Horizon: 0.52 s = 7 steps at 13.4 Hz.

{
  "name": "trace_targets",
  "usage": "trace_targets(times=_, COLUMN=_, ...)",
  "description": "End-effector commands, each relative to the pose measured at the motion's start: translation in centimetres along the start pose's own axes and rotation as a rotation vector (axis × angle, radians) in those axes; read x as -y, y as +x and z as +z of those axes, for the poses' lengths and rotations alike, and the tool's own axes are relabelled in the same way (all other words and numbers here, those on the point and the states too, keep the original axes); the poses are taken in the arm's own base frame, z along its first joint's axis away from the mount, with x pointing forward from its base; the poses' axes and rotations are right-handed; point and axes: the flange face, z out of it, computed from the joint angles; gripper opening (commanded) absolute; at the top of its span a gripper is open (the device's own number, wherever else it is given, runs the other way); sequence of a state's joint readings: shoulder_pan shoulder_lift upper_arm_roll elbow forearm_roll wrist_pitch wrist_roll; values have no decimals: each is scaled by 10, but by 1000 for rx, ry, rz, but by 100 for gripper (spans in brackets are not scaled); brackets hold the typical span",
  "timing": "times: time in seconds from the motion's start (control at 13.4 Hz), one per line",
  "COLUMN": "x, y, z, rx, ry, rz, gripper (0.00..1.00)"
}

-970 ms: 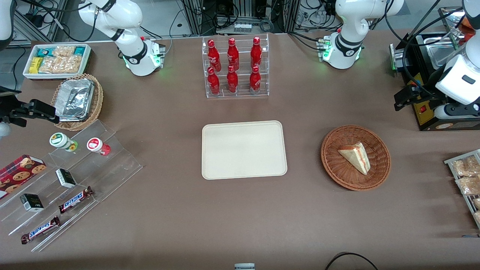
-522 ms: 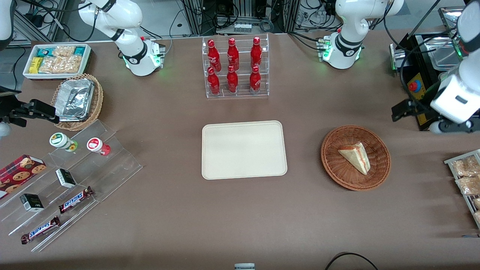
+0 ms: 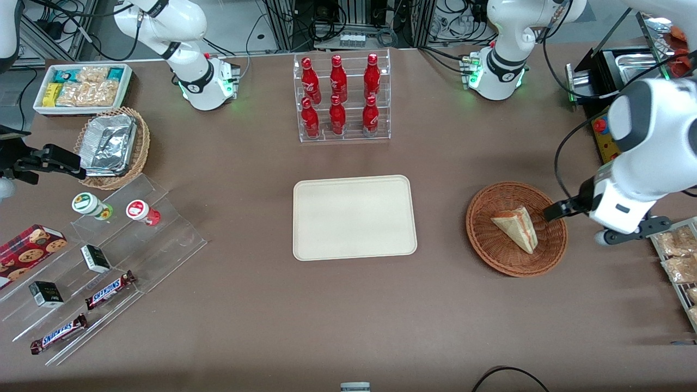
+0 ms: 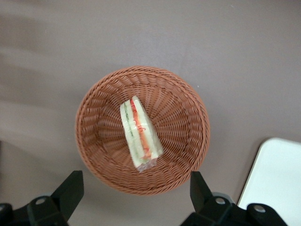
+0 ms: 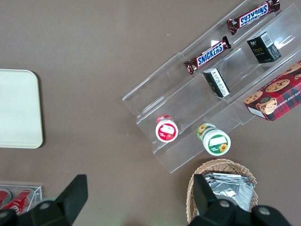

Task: Place sandwich from basket to tray
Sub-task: 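Move the left gripper over the sandwich in the wicker basket, then lower the left gripper and close it on the wrapped sandwich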

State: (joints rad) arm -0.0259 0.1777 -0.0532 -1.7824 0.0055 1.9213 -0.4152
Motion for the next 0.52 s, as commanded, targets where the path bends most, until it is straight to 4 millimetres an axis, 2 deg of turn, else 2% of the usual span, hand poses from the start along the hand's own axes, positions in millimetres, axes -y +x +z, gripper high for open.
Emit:
trace_targets(times=0.0, x=-29, y=-25, z=36, rx=-38, ry=-8, rz=-124, gripper=100)
trace_targets(times=0.15, x=-26, y=-36, z=71, rx=-46, ry=-7, rz=-145, gripper=100)
trace_targets(times=0.37, x=-11, y=-55, z=112, rx=-71, ry=-23, rz=-155, gripper=100)
trace_targets(times=0.45, x=-6, y=-58, z=121, rx=-72, ry=-24, rz=-160, gripper=100)
